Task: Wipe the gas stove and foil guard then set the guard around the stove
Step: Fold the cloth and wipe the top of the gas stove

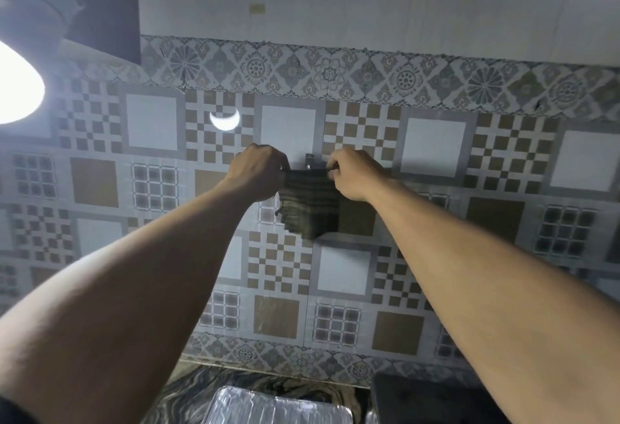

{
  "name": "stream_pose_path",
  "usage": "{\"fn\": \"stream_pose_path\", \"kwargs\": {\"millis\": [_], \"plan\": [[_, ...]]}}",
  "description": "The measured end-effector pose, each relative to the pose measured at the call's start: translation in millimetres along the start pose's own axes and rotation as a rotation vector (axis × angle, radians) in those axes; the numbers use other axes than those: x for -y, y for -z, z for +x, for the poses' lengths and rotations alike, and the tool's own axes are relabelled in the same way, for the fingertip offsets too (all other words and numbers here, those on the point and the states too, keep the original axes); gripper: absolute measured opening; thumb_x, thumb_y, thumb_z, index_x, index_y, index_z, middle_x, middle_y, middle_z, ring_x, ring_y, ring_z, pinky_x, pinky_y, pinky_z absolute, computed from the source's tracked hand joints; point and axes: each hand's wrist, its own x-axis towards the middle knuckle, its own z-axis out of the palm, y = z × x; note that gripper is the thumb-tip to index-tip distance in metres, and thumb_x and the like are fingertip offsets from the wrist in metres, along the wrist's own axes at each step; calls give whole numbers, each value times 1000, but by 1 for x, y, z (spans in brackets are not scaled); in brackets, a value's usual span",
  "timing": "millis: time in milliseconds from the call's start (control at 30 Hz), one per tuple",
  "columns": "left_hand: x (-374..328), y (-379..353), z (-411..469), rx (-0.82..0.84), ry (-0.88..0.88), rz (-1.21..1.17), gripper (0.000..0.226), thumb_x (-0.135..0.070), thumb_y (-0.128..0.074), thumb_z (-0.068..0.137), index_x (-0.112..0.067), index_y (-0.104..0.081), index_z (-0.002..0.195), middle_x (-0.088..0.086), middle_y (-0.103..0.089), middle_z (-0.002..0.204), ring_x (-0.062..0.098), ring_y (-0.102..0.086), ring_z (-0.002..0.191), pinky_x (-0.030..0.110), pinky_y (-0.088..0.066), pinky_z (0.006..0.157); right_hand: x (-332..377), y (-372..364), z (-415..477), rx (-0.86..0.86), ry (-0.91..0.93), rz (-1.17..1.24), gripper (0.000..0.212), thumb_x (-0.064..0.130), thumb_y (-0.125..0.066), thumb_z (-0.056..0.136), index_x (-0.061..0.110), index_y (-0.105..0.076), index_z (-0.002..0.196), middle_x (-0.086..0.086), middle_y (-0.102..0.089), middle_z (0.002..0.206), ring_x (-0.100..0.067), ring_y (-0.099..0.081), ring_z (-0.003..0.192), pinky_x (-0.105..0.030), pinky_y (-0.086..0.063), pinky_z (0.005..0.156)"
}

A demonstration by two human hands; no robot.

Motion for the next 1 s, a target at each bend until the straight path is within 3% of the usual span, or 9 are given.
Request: {"fn": "stream_pose_path", "kwargs": {"millis": [133, 233, 333, 400, 500, 600, 800, 1000], "plan": [[-18, 6, -18, 130, 61, -54, 21, -19, -57, 94, -24, -74, 105, 3, -69, 98, 21, -61, 68, 28, -46, 53, 1, 10, -36, 42, 4, 106, 21, 9, -53, 99, 15, -64, 116, -6, -63, 111, -24, -59, 97, -36, -50, 83], [-36, 4, -33, 234, 71, -107, 21, -16, -53, 94, -22, -71, 104, 6, -66, 106, 22, -61, 77, 33, -53, 60, -3, 14, -64, 62, -4, 185, 20, 8, -54, 99, 15, -65, 113, -5, -63, 110, -22, -58, 97, -32, -46, 79], [-61, 7, -48, 257, 96, -244, 20, -12, -58, 94, -28, -69, 88, 4, -66, 104, 23, -63, 82, 27, -48, 58, -12, 24, -90, 88, -8, 237, 17, 8, -54, 99, 16, -66, 109, -4, -64, 107, -22, -59, 96, -26, -41, 68], [-80, 11, -57, 300, 127, -405, 24, -8, -64, 92, -29, -68, 81, 4, -69, 101, 24, -68, 86, 30, -56, 63, -20, 34, -106, 91, -18, 265, 15, 11, -55, 100, 16, -66, 109, -2, -63, 106, -21, -59, 97, -24, -39, 64], [-112, 25, -69, 414, 205, -655, 16, -6, -67, 91, -21, -70, 87, 8, -72, 97, 18, -71, 88, 32, -59, 69, -34, 49, -129, 86, -47, 288, 19, 13, -54, 101, 16, -65, 117, -2, -63, 111, -18, -56, 98, -27, -41, 75], [-144, 38, -75, 483, 247, -787, 15, -4, -65, 92, -19, -70, 92, 7, -69, 100, 17, -69, 93, 30, -59, 69, -47, 63, -148, 87, -65, 329, 20, 16, -54, 101, 16, -65, 117, -2, -64, 114, -19, -57, 101, -29, -41, 77], [-202, 46, -83, 608, 318, -921, 33, 3, -60, 86, -24, -64, 105, 9, -65, 106, 22, -64, 96, 34, -59, 76, -74, 82, -179, 108, -104, 366, 13, 18, -54, 100, 18, -66, 106, 1, -65, 99, -18, -61, 94, -28, -45, 75], [-237, 39, -91, 617, 263, -941, 40, 7, -66, 84, -18, -62, 116, 13, -62, 115, 30, -65, 103, 39, -60, 82, -104, 95, -209, 47, -204, 526, 14, 18, -59, 98, 21, -62, 112, 5, -64, 102, -9, -60, 89, -25, -43, 66]]}}
